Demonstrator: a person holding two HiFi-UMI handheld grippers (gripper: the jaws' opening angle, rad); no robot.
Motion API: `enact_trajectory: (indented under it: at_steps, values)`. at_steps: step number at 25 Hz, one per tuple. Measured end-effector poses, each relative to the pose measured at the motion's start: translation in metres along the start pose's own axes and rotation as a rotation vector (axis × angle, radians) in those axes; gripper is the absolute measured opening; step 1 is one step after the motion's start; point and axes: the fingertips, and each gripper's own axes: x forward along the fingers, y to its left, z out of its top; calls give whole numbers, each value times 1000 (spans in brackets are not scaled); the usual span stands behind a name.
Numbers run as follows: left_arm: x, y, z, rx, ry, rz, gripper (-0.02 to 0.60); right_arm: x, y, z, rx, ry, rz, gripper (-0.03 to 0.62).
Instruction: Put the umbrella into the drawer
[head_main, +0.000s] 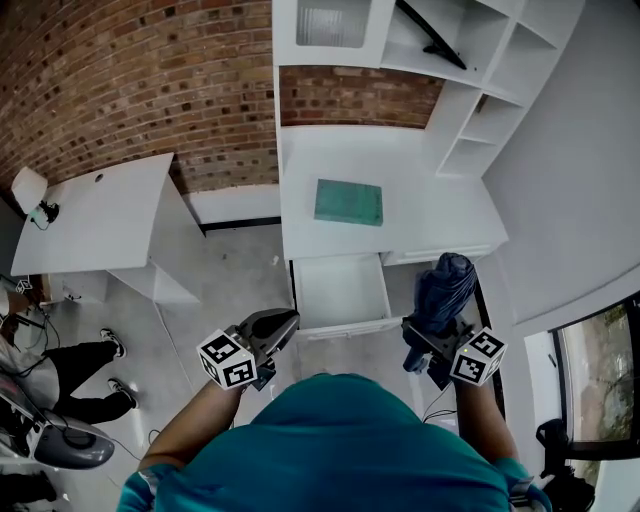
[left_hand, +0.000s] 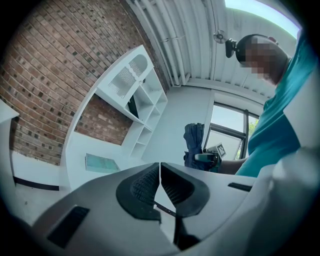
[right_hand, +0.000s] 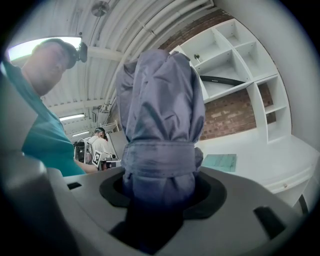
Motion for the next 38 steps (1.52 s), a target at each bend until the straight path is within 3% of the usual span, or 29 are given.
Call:
enact_trajectory:
  at_steps: [6,11,18,29,38]
  values:
    - [42,12,-5,14,12,43,21,6,-49,5,5,2,57,247]
    - [91,28,-1,22,4,147,21,9,-110,22,-6,20,158,247]
    - [160,42,-8,-79,-72,276,21,22,-197,24,-41,135,262,247]
    - [144,100,-42,-76,19,293,21,100,-206,-38,-109,390,251,245]
    - [138,135,-84,-121,22,315,21,164,-205,-121,-139,624,282,245]
